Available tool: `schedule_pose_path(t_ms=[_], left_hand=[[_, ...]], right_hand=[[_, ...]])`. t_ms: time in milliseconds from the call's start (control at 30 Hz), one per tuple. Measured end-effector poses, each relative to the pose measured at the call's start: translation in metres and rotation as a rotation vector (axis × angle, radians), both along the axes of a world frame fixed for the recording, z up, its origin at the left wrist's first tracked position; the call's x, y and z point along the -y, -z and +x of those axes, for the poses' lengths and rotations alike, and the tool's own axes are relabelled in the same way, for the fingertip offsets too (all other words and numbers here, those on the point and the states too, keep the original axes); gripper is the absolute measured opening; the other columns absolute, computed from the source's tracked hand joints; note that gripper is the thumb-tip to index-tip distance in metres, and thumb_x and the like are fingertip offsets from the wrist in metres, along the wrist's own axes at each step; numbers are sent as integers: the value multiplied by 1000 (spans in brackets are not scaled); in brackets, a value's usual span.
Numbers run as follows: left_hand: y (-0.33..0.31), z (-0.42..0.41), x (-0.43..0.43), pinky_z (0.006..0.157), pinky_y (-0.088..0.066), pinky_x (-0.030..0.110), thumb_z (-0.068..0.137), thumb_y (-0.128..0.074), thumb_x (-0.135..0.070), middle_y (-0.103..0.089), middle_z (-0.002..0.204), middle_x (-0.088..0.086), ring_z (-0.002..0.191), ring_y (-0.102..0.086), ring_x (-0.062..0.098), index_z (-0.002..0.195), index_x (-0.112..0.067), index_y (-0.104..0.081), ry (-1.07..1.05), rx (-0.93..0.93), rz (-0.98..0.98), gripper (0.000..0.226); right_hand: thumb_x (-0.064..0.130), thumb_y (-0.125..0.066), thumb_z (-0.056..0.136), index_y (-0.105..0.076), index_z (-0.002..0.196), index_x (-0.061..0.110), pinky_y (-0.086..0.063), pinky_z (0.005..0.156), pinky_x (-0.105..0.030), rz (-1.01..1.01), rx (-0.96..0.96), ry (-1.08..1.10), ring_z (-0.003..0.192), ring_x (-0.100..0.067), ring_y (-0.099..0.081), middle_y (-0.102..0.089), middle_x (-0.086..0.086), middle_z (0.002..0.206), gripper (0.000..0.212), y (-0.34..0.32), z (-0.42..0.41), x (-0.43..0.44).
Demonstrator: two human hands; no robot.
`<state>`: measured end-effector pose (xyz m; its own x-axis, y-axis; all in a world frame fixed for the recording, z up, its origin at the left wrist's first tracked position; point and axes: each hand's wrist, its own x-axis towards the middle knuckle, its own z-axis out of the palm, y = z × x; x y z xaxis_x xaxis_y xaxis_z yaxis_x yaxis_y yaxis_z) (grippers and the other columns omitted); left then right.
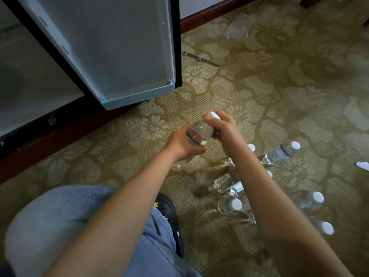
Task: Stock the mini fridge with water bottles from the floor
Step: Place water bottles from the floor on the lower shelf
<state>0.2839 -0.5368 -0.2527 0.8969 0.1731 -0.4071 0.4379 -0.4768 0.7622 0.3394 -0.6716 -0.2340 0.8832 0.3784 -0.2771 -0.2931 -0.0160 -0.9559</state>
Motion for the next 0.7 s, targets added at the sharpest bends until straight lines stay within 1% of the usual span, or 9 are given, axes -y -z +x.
schedule_pose_path(t_ms=[100, 133, 200, 267, 333, 400, 467, 567, 700], left_hand=[[7, -5, 1, 84, -48, 29, 65, -83, -25, -60, 100, -4, 94, -58, 16, 117, -18, -53, 16, -84, 61, 61], [9, -6, -1, 83, -49, 29, 66, -82, -26, -59, 101, -3, 94, -57, 16, 117, -18, -52, 40, -97, 100, 60], [13, -8, -6, 80, -48, 29, 66, -80, -28, -59, 103, -2, 93, -56, 16, 116, -19, -52, 54, -108, 170, 58], [17, -8, -10, 78, -46, 28, 65, -80, -30, -58, 103, -2, 94, -55, 17, 113, -20, -52, 31, -128, 192, 56], [19, -8, -11, 78, -46, 29, 66, -80, -30, -57, 102, -1, 95, -55, 18, 111, -20, -51, 17, -139, 189, 55], [22, -7, -10, 79, -48, 30, 65, -81, -29, -58, 105, 1, 96, -56, 19, 114, -18, -51, 18, -148, 186, 58], [25, -5, -7, 79, -48, 30, 65, -81, -28, -59, 109, 3, 97, -56, 20, 117, -17, -51, 36, -152, 192, 62], [28, -2, -1, 81, -47, 30, 65, -82, -28, -59, 111, 3, 100, -56, 20, 118, -17, -51, 58, -153, 190, 63], [31, 1, 3, 82, -46, 29, 65, -83, -28, -60, 111, 3, 100, -56, 20, 116, -17, -52, 46, -157, 167, 60]], right_hand=[[22, -58, 92, -62, 97, 17, -43, 63, -26, -85, -14, 179, 70, -12, -51, -58, 0, 84, 8, 30, -4, 14], [24, -59, 91, -62, 101, 17, -45, 70, -28, -193, 33, 283, 79, -13, -54, -60, -2, 92, 13, 44, -4, 21], [27, -61, 88, -60, 110, 16, -44, 89, -33, -544, 149, 437, 104, -17, -51, -57, -3, 112, 24, 69, -3, 37], [27, -60, 86, -52, 123, 17, -35, 103, -36, -873, 177, 472, 123, -19, -39, -46, -1, 129, 39, 86, -5, 54], [28, -62, 85, -36, 139, 16, -29, 111, -42, -1006, 122, 421, 134, -22, -30, -34, -3, 143, 61, 104, -5, 67], [29, -65, 85, -16, 149, 16, -23, 116, -44, -976, 26, 357, 141, -25, -23, -23, -5, 154, 82, 120, -5, 74], [28, -69, 84, -11, 151, 19, -29, 114, -42, -827, -108, 427, 140, -28, -29, -27, -8, 154, 89, 131, -3, 75], [21, -69, 85, -31, 145, 19, -37, 98, -31, -538, -257, 672, 124, -26, -49, -51, -8, 136, 72, 141, 4, 75], [22, -72, 83, -54, 122, 19, -43, 96, -32, -453, -323, 672, 111, -22, -59, -64, -2, 115, 42, 158, 16, 82]])
